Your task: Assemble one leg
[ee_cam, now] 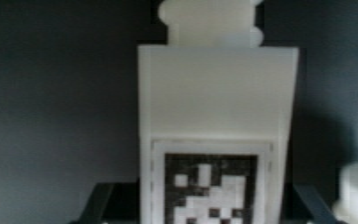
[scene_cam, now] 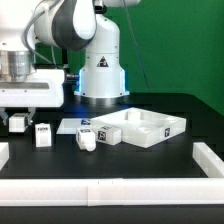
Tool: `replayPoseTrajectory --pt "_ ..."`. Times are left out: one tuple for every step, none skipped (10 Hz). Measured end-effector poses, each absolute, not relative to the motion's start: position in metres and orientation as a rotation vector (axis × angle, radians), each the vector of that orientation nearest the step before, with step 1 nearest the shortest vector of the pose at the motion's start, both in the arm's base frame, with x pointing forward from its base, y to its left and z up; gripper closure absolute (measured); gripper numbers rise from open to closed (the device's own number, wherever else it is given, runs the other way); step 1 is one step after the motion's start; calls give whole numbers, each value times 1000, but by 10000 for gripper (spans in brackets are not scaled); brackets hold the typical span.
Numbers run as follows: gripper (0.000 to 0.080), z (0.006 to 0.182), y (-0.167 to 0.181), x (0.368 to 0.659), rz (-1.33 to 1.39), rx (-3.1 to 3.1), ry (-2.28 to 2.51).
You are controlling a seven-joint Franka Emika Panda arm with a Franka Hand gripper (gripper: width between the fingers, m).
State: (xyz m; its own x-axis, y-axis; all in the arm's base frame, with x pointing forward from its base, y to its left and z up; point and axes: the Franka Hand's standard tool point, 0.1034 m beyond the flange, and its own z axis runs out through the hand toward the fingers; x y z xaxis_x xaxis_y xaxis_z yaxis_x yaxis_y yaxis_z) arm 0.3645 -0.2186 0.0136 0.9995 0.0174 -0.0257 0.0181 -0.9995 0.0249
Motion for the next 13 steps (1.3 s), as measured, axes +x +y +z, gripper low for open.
replayPoseTrajectory --pt "514 12 -219 365 -44 3115 28" --pt "514 10 -218 366 -48 3116 30" --pt "514 8 -216 366 -53 3117 33" --pt "514 8 -214 367 -52 3117 37" --pt "514 8 -212 368 -52 3117 44" --pt "514 8 -212 368 -52 3117 45" --pt "450 8 -212 368 -52 3117 45" --pt "450 8 -212 368 -52 3117 44" --pt "266 10 -208 368 -67 3132 14" --pt "175 22 -195 376 -78 3167 -36" --pt "175 35 -183 383 -81 3194 -84" --pt "153 56 -165 392 -87 3228 -107" --pt "153 74 -148 405 -66 3230 -101"
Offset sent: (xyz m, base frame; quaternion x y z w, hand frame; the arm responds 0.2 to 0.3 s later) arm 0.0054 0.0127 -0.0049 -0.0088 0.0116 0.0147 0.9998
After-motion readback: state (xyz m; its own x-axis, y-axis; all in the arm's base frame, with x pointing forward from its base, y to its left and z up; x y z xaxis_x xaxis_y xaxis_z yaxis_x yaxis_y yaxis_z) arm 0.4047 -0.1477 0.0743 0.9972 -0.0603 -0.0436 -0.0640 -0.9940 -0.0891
